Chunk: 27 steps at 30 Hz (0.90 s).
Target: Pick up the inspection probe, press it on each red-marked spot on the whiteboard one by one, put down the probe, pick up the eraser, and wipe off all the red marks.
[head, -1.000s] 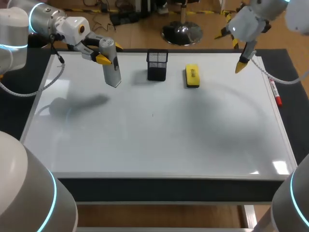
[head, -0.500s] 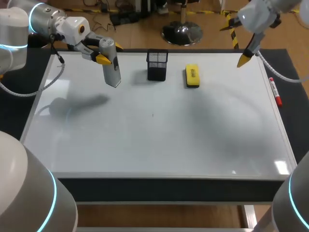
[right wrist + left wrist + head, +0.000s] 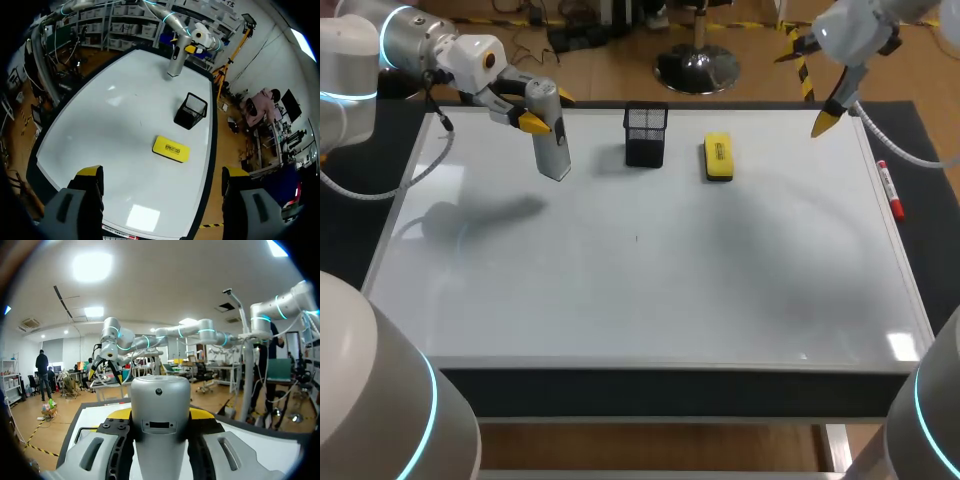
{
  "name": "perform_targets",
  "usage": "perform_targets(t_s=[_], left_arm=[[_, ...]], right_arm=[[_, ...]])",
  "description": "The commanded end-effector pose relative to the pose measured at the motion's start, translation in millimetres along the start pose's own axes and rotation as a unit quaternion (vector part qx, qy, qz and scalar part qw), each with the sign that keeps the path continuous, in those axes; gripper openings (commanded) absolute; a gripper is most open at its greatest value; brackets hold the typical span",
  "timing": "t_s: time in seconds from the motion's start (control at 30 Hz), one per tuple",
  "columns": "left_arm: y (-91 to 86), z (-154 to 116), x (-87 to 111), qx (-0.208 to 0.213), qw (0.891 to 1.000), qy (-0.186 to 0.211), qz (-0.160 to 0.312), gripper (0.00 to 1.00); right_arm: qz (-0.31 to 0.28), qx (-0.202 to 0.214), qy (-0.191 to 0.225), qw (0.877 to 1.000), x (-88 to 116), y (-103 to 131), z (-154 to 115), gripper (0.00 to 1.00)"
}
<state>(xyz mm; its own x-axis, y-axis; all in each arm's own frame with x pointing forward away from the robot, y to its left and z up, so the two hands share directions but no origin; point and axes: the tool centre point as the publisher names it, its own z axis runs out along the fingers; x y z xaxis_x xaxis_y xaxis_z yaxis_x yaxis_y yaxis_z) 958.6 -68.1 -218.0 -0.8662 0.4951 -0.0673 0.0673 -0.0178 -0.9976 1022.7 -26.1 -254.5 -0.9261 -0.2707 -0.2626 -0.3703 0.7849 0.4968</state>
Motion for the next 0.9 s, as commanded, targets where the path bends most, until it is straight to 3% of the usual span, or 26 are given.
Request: perform_targets(t_s=[0.03,0.33,0.53,0.9], left_arm=[[-0.7,0,-0.6,0.0,1.0,0.001,0.0,0.0],[-0.7,0,-0.6,0.0,1.0,0.001,0.0,0.0],[-13.3,7,-30.2,-0.025,0.999,-0.032,-0.028,0.0],[-47.4,13,-69.6,-0.039,0.993,-0.111,-0.028,0.0]], right_arm=[[0.0,0.002,0.002,1.0,-1,0,0,1.0],[0.0,0.002,0.002,1.0,-1,0,0,1.0],[0.0,0.002,0.002,1.0,-1,0,0,1.0],[0.0,0.002,0.002,1.0,-1,0,0,1.0]])
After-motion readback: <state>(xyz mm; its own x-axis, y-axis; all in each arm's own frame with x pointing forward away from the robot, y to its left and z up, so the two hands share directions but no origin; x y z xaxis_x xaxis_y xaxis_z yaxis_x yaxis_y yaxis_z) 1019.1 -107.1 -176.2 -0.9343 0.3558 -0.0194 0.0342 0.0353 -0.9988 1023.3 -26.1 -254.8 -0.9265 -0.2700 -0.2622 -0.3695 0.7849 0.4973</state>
